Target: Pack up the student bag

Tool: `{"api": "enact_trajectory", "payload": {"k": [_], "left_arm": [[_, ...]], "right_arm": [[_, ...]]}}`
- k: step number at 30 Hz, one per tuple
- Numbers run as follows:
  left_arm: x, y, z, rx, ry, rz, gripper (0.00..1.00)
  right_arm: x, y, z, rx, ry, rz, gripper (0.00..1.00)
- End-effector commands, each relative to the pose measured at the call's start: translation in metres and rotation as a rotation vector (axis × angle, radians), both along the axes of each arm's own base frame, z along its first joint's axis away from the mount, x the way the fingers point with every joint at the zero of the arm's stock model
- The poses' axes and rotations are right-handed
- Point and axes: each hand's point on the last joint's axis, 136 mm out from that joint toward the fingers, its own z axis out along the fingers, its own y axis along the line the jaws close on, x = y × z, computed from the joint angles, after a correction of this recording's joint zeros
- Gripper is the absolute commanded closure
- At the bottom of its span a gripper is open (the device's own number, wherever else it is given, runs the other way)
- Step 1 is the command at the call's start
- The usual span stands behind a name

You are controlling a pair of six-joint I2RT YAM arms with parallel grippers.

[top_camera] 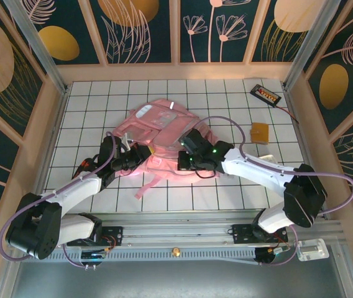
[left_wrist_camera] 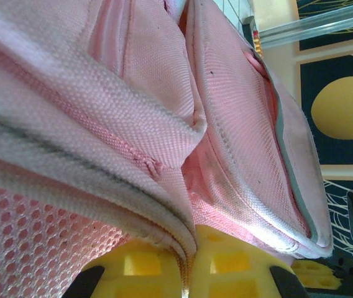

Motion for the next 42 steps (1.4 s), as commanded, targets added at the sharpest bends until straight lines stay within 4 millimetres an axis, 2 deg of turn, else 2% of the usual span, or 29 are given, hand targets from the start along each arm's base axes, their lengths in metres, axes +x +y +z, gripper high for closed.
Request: {"api": "enact_trajectory", "payload": {"k": [1, 7, 15, 17, 21, 25, 26, 34, 40, 42], "left_arm": [[0.014, 0.008, 0.012, 0.005, -0.057, 0.024, 1.00], [0.004, 0.002, 0.008, -0.057, -0.036, 0.013, 1.00], [-0.006, -0.002, 0.004, -0.095, -0.017, -0.002, 1.00], [-0.006, -0.002, 0.004, -0.095, -0.017, -0.005, 1.00], [-0.006, -0.002, 0.004, -0.094, -0.019, -0.003, 1.00], [-0.005, -0.001, 0.001, -0.083, -0.016, -0.001, 1.00], [-0.005, -0.001, 0.001, -0.079, -0.016, -0.001, 1.00], [-0.003, 0.003, -0.014, 0.006, -0.005, -0.006, 1.00], [-0.009, 0.007, -0.032, 0.031, 0.020, -0.005, 1.00], [-0.010, 0.007, -0.033, 0.037, 0.020, -0.005, 1.00]], "right_arm": [[-0.005, -0.017, -0.019, -0.066, 0.043, 0.041, 1.00], [0.001, -0.006, -0.038, -0.094, 0.066, 0.010, 0.99], [0.003, 0.002, -0.058, -0.144, 0.082, -0.032, 0.76], [0.003, 0.004, -0.058, -0.146, 0.083, -0.030, 0.75], [0.004, 0.003, -0.057, -0.157, 0.075, -0.040, 0.78], [0.004, 0.001, -0.048, -0.157, 0.049, -0.047, 0.98], [0.004, 0.001, -0.044, -0.157, 0.041, -0.045, 0.99], [0.006, -0.002, -0.010, -0.155, 0.005, -0.009, 0.99], [0.012, -0.005, -0.006, -0.169, 0.025, 0.034, 0.99], [0.007, -0.001, -0.007, -0.161, 0.051, 0.067, 0.99]]}}
